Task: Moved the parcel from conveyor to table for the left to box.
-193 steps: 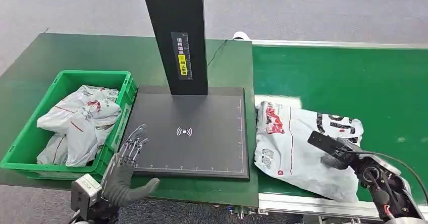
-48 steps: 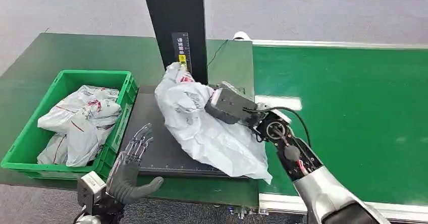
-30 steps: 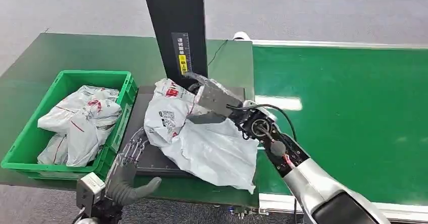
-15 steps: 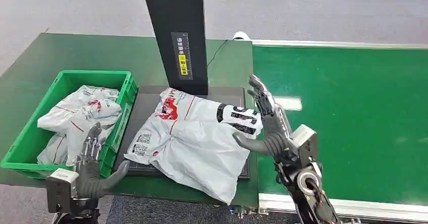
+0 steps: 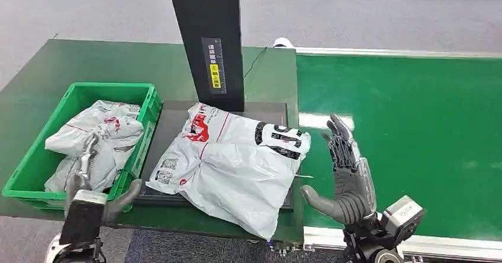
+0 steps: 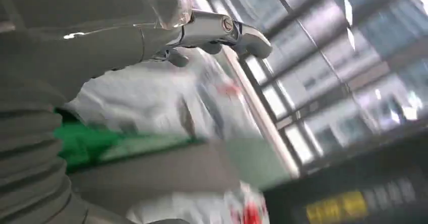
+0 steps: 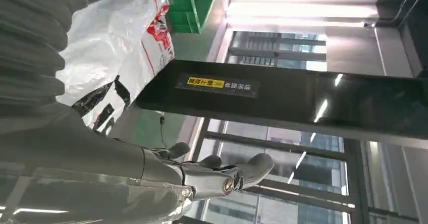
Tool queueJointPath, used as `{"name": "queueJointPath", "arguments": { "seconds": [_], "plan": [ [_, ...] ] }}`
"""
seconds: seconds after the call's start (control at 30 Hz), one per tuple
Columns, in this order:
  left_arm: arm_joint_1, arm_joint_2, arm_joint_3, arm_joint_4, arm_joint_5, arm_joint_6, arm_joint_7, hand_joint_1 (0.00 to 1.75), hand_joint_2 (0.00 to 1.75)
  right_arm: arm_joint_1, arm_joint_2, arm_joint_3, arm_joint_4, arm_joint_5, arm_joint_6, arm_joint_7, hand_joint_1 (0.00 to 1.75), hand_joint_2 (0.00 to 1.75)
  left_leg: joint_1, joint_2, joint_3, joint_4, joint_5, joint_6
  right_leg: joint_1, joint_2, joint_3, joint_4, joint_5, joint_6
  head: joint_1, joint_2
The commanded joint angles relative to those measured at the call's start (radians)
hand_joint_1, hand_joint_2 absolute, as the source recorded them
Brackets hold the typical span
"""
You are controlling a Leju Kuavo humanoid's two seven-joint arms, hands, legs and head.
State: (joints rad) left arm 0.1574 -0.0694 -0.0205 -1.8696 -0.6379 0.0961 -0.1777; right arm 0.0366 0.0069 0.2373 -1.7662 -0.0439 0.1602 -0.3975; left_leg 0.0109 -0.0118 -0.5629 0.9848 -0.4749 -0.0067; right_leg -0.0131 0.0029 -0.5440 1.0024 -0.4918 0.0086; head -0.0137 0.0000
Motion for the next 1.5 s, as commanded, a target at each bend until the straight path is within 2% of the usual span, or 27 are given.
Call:
{"name": "queueJointPath", "arguments": {
  "seconds": [0.03,0.17,0.3,0.6,0.7,0.73,0.9,1.07,1.5],
  "plan": [
    [-0.212,0.091,-0.28,0.191,-0.066,-0.083,0.026,0.0,1.75,-0.03,0.038,-0.035,0.046,-0.005,0.016,0.013,0.0,1.75,0.0,-0.003,0.0,-0.001,0.002,0.0,0.0,-0.004,0.001,-0.001,0.001,-0.001,0.0,0.0],
    [-0.283,0.139,-0.393,0.219,-0.06,-0.133,0.015,0.0,1.75,-0.016,0.048,-0.062,0.049,-0.007,0.016,0.018,0.0,1.75,0.0,-0.004,0.0,-0.001,0.002,0.0,0.0,-0.005,0.002,-0.002,0.001,-0.001,0.0,0.0],
    [-0.336,0.152,-0.468,0.243,-0.06,-0.167,0.016,0.0,1.75,-0.018,0.052,-0.066,0.064,-0.008,0.023,0.021,0.0,1.75,0.0,-0.003,0.001,-0.001,0.001,0.0,0.0,-0.003,0.002,-0.001,0.001,0.0,0.0,0.0],
    [-0.466,0.157,-0.574,0.412,-0.117,-0.205,0.06,0.0,1.75,-0.032,0.036,-0.048,0.081,-0.014,0.023,0.017,0.0,1.75,0.0,-0.002,0.0,-0.001,0.002,0.0,0.0,-0.003,0.002,-0.001,0.001,0.0,0.0,0.0],
    [-0.571,0.139,-0.635,0.56,-0.144,-0.232,0.094,0.0,1.75,-0.02,0.05,-0.046,0.069,-0.02,0.024,0.027,0.0,1.75,0.0,-0.002,0.0,-0.001,0.001,0.0,0.0,-0.003,0.002,-0.001,0.001,0.0,0.0,0.0],
    [-0.585,0.13,-0.637,0.59,-0.14,-0.228,0.094,0.0,1.75,-0.02,0.051,-0.045,0.068,-0.02,0.025,0.027,0.0,1.75,0.001,-0.005,-0.001,-0.001,0.003,0.0,0.001,-0.006,0.003,-0.002,0.002,-0.001,0.0,0.0],
    [-0.672,0.101,-0.673,0.801,-0.158,-0.22,0.128,0.0,1.75,-0.058,0.053,-0.025,0.099,-0.022,0.036,0.029,0.0,1.75,0.0,-0.001,0.001,-0.001,0.002,0.0,0.001,-0.001,0.003,-0.002,0.002,-0.001,0.0,0.0],
    [-0.759,0.064,-0.649,0.982,-0.091,-0.193,0.113,0.0,1.75,-0.066,0.058,-0.025,0.101,-0.03,0.033,0.058,0.0,1.75,0.0,-0.001,0.0,0.0,0.001,0.0,0.0,-0.001,0.002,-0.001,0.002,-0.001,0.0,0.0],
    [-0.779,0.062,-0.653,1.034,-0.088,-0.191,0.114,0.0,1.75,-0.074,0.045,-0.026,0.105,-0.036,0.03,0.06,0.0,1.75,0.0,0.001,0.0,0.0,0.001,0.0,0.001,0.0,0.001,-0.001,0.002,-0.001,0.0,0.0]
  ]
}}
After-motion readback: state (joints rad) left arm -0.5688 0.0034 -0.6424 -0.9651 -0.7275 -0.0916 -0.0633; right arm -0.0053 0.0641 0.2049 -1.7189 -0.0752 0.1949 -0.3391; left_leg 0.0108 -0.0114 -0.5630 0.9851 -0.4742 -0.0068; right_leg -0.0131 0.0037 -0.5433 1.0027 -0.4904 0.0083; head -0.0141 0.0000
